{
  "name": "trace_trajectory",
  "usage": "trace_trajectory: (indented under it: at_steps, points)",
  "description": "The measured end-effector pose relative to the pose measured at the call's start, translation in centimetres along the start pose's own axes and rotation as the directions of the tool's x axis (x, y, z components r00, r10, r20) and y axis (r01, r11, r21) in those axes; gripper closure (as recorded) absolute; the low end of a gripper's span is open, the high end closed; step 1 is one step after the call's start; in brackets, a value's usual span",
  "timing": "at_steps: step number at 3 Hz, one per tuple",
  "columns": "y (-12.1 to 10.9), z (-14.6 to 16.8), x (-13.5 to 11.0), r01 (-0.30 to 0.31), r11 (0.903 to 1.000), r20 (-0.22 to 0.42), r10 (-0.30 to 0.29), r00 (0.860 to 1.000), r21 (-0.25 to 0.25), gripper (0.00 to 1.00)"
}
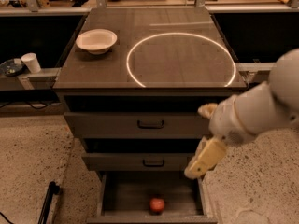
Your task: Pick apple from bottom drawer and place on counter
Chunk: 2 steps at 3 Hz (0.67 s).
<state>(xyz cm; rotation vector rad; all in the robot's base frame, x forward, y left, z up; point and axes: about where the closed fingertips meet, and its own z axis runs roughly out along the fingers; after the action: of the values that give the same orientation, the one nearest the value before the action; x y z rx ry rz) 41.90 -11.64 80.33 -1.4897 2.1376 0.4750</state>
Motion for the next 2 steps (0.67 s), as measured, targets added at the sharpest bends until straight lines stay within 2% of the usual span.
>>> trace_trajectory:
  at_steps: [1, 2]
  points:
    - [1.69, 2.13, 1.57, -0.019, 0.9989, -0.017, 0.018, 1.0, -0.044, 0.0]
    - [1.56, 2.36, 1.34, -0.026, 0.9947, 0.028, 0.029, 0.999, -0.1, 0.0]
